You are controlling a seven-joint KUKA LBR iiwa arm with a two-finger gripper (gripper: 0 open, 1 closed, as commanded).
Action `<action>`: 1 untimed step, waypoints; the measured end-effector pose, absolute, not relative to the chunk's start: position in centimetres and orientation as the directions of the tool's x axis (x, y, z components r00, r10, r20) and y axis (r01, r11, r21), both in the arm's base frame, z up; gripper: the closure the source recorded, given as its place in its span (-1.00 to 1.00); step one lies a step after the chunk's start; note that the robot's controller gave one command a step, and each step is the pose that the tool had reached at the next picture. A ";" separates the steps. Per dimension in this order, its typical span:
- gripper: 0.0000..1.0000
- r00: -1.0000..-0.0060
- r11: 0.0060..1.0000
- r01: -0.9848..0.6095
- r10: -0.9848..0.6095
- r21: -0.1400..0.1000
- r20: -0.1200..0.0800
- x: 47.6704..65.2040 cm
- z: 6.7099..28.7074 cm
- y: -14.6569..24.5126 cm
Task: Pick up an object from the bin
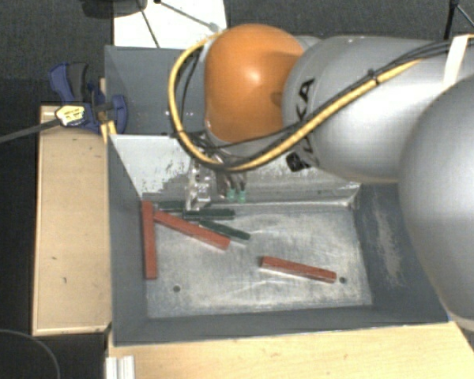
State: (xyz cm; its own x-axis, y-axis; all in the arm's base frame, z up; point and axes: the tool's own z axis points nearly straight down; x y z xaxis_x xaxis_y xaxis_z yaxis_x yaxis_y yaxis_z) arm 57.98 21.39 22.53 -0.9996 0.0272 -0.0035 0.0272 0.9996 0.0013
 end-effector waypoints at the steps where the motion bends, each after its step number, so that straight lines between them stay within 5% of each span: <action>1: -1.00 -0.997 0.997 0.075 0.075 0.001 -0.002 59.2 15.4 22.8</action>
Offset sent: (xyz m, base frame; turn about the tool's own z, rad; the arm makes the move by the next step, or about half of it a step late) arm 0.0000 0.0000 0.0000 0.0000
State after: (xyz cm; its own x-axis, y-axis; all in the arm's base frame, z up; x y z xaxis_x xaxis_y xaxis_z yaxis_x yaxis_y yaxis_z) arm 59.15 22.79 15.38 -0.9972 0.0753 -0.0018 0.0753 0.9972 0.0014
